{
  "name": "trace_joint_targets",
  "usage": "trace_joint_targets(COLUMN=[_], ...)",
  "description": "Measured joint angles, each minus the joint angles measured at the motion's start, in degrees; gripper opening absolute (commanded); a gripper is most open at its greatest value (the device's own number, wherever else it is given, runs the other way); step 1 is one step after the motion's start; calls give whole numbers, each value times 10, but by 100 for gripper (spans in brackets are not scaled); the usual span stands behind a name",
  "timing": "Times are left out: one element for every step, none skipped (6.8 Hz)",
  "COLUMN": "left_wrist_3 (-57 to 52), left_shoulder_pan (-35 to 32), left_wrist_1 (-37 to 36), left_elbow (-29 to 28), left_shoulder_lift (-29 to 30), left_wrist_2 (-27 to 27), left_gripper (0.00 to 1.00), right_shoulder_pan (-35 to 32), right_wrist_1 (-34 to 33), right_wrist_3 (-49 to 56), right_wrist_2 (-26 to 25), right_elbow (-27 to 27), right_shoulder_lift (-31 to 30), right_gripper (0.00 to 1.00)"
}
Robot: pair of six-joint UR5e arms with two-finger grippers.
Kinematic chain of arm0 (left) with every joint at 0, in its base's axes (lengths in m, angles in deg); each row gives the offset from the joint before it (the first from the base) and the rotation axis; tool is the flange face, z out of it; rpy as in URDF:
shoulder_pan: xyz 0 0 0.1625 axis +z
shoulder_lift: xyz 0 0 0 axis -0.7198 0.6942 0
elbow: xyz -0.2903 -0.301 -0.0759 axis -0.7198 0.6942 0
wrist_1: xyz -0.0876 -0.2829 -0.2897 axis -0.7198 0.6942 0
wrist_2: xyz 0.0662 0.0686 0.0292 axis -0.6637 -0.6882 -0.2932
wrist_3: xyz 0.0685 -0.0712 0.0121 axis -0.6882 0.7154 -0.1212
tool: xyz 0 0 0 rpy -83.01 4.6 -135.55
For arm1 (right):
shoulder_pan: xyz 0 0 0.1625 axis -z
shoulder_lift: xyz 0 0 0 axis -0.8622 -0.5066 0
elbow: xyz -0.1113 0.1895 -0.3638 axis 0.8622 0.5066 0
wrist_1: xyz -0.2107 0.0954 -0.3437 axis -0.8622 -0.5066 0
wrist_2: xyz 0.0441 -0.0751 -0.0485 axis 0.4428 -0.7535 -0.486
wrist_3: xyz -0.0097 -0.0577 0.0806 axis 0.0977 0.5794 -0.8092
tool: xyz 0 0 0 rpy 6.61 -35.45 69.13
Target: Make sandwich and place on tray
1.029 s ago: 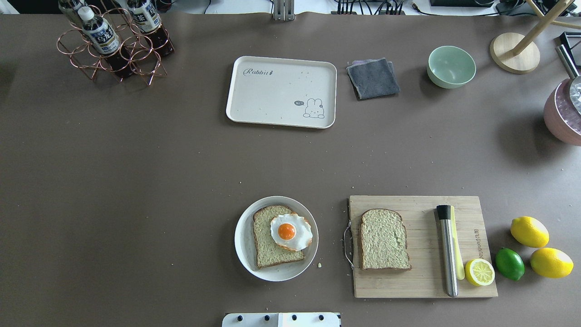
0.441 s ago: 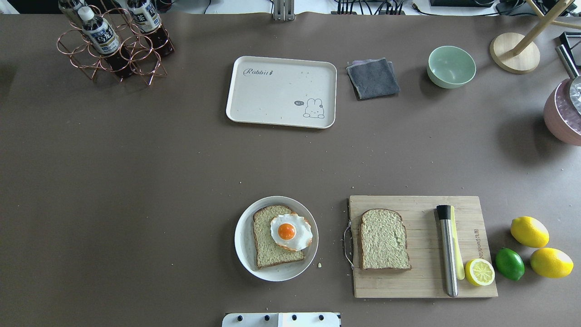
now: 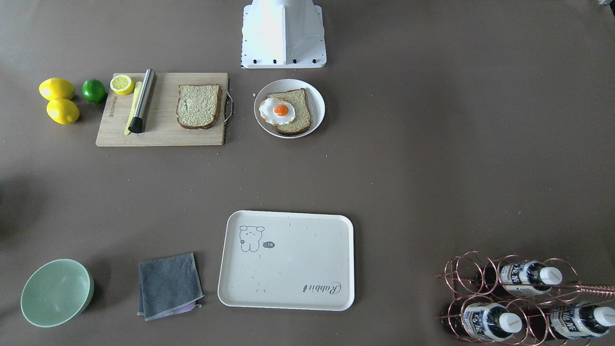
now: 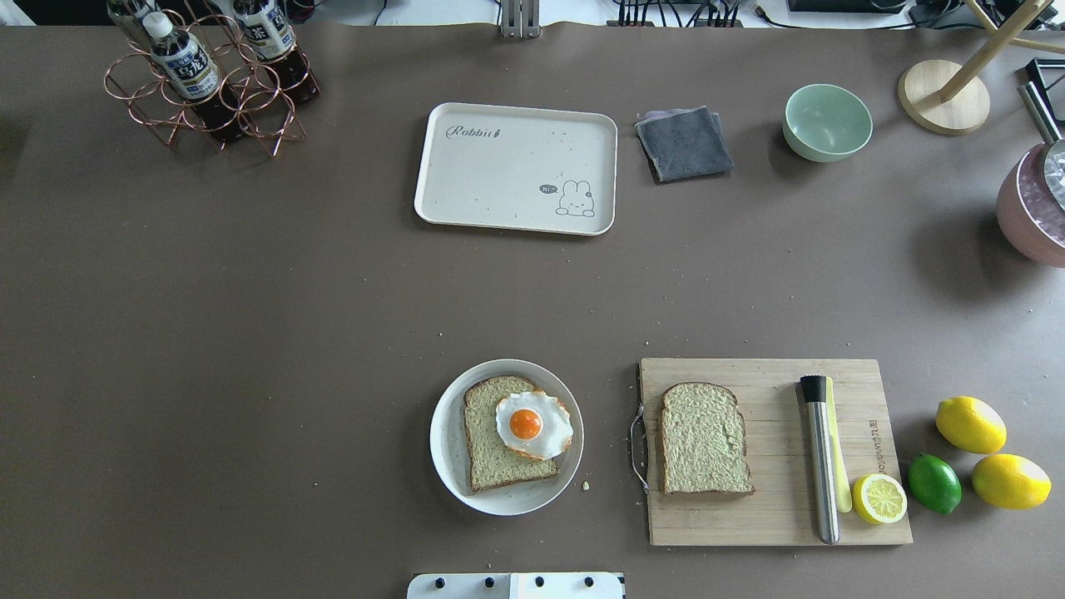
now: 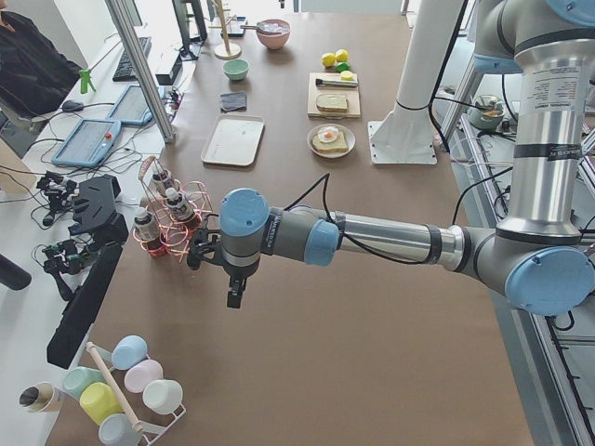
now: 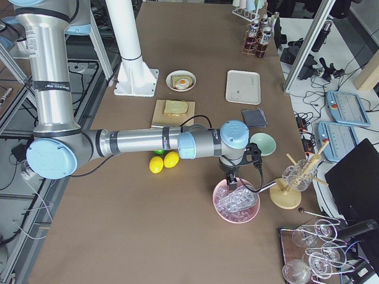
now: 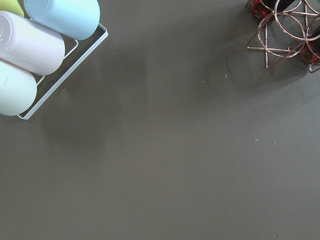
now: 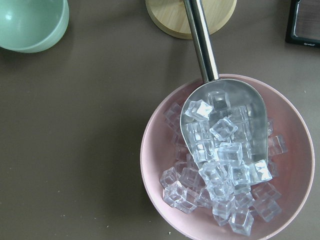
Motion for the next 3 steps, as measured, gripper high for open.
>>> trace_joint_targets(left_wrist_3=[0, 0, -2], left_shoulder_pan=[0, 0, 0], left_wrist_1=[0, 0, 1], left_elbow=[0, 1, 1], left_shoulder_lift=[0, -1, -3], left_wrist_2=[0, 0, 0], left_gripper=[97, 97, 97], right_shoulder_pan=[0, -1, -2], right_wrist_1=[0, 0, 0], right_wrist_3=[0, 1, 1], right_wrist_2=[1, 1, 2], right_elbow=[0, -1, -3], right_shoulder_lift=[0, -1, -3], right_gripper=[99, 99, 99])
